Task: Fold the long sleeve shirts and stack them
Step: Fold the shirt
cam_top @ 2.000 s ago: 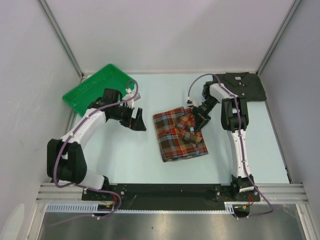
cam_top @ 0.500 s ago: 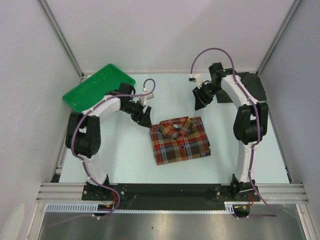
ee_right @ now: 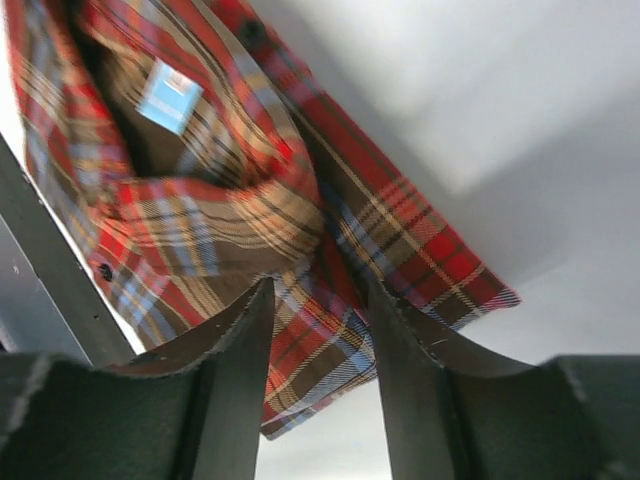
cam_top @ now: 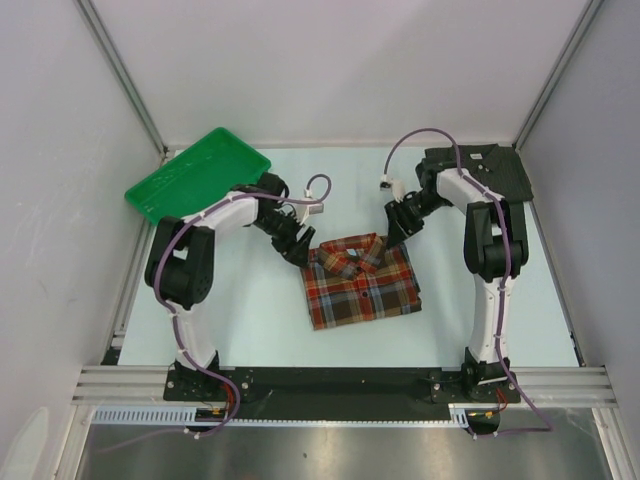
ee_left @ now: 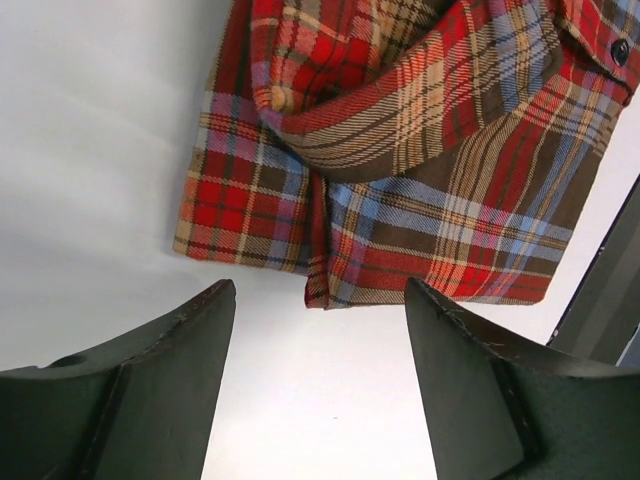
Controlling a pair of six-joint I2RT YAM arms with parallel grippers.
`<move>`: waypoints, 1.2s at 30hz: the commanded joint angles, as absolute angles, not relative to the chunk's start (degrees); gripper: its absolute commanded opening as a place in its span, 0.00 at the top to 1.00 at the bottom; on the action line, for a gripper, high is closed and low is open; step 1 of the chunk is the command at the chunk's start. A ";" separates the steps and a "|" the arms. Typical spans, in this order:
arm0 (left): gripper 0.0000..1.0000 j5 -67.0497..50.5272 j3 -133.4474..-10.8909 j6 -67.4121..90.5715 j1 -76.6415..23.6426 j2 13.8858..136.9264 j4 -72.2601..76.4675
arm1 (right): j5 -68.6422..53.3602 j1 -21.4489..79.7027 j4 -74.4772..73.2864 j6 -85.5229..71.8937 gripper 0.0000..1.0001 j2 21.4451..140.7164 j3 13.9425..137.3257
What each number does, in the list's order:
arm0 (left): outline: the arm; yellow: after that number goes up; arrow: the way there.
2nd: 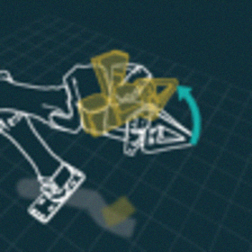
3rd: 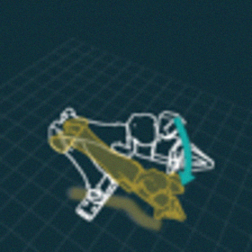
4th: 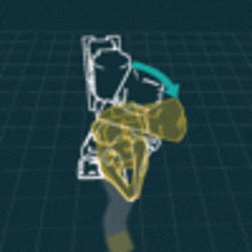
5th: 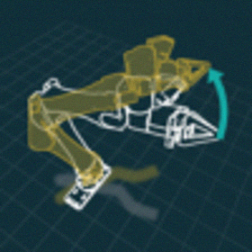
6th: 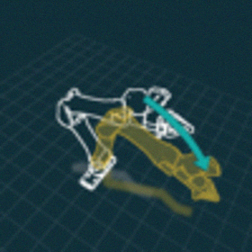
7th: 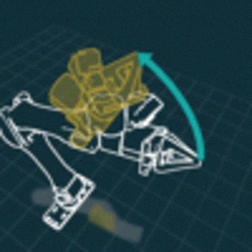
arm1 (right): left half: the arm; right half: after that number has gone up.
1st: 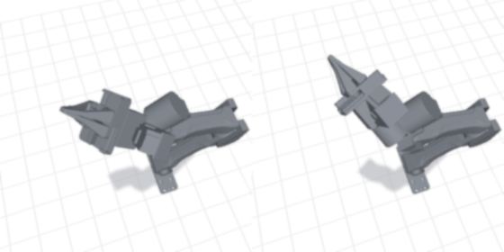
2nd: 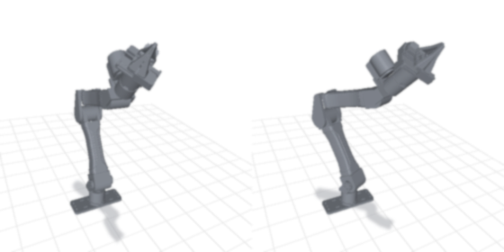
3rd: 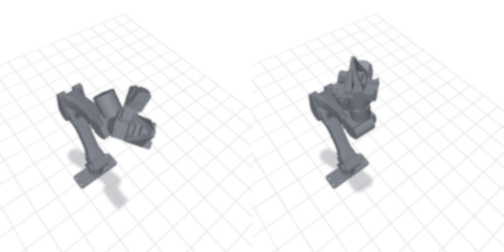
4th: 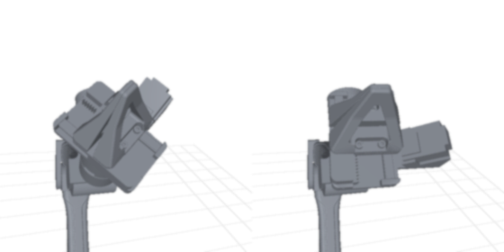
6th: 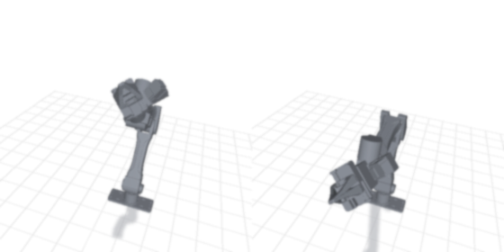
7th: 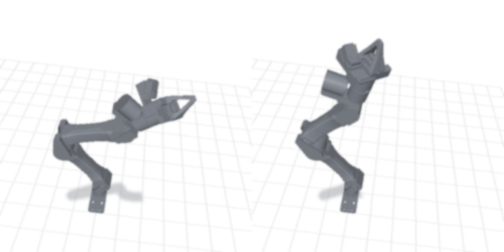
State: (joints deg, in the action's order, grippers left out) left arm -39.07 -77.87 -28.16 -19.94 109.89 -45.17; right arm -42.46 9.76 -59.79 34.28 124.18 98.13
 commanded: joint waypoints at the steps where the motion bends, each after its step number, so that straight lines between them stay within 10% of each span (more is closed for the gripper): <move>1: 0.25 -38.94 -78.31 -31.11 -21.27 110.21 -45.62 | -41.14 9.32 -56.96 35.51 0.50 122.52 94.75; 24: 0.27 -39.37 -78.75 -31.47 -23.03 112.23 -44.65 | -39.99 6.77 -57.13 36.12 0.40 117.51 89.83; 32: 0.37 -39.99 -79.63 -31.03 -23.03 112.76 -45.44 | -40.78 6.77 -58.88 37.97 0.65 116.46 87.37; 36: 0.62 -40.17 -80.15 -30.94 -23.03 112.24 -45.61 | -40.43 6.07 -58.89 37.27 0.93 116.02 88.24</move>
